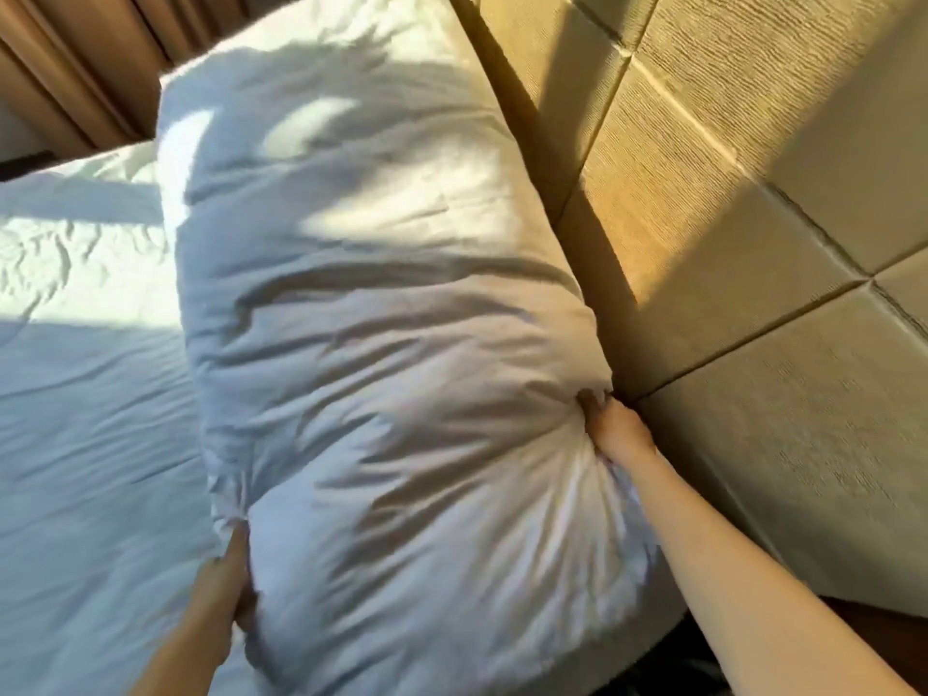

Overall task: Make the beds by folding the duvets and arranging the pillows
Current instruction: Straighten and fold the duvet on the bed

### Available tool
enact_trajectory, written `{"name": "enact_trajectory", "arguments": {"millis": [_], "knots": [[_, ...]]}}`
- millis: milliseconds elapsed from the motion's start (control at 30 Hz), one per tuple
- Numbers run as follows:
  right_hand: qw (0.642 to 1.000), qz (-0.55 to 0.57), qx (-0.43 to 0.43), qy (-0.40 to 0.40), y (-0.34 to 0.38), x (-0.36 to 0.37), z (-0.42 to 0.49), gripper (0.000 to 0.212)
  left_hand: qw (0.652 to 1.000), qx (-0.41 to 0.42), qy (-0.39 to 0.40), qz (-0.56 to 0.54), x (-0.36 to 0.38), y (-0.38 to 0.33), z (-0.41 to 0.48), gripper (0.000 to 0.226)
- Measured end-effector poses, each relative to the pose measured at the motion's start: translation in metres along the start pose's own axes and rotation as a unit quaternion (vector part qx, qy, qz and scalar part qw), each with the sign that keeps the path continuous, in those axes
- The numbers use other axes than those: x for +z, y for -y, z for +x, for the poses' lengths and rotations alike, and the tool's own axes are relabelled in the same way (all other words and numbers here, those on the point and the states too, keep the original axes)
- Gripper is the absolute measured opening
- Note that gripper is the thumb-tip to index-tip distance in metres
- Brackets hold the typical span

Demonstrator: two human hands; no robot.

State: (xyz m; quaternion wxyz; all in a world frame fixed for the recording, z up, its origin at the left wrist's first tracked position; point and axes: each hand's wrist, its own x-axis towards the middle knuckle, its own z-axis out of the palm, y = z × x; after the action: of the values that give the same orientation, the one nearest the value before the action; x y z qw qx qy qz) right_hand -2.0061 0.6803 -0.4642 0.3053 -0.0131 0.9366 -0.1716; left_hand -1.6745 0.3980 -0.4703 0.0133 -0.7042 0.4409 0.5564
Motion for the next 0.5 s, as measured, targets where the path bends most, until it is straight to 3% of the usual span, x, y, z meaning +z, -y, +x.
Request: {"name": "enact_trajectory", "arguments": {"millis": [67, 133, 233, 267, 367, 433, 500], "knots": [[1.0, 0.014, -0.01, 0.02, -0.008, -0.013, -0.013, 0.062, 0.999, 0.03, -0.009, 0.014, 0.003, 0.007, -0.019, 0.064], [0.998, 0.016, 0.016, 0.05, -0.033, -0.02, -0.03, 0.078, 0.995, 0.089, 0.008, 0.033, 0.005, 0.013, -0.04, 0.052], [0.973, 0.184, 0.109, 0.083, -0.082, -0.016, -0.067, 0.116, 0.993, 0.089, 0.072, 0.0, 0.001, 0.038, -0.066, 0.063], [0.958, 0.243, 0.126, 0.084, -0.092, -0.016, -0.084, 0.112, 0.993, 0.071, 0.088, -0.015, -0.001, 0.049, -0.074, 0.069], [0.92, 0.355, 0.161, 0.052, -0.115, 0.001, -0.115, 0.068, 0.992, 0.06, 0.112, -0.017, -0.009, 0.092, -0.086, 0.083], [0.898, 0.414, 0.147, 0.039, -0.116, 0.016, -0.136, 0.048, 0.989, 0.044, 0.138, 0.015, -0.009, 0.121, -0.088, 0.112], [0.877, 0.459, 0.141, 0.009, -0.113, 0.028, -0.151, 0.039, 0.989, 0.025, 0.146, 0.017, -0.007, 0.133, -0.092, 0.11]]}}
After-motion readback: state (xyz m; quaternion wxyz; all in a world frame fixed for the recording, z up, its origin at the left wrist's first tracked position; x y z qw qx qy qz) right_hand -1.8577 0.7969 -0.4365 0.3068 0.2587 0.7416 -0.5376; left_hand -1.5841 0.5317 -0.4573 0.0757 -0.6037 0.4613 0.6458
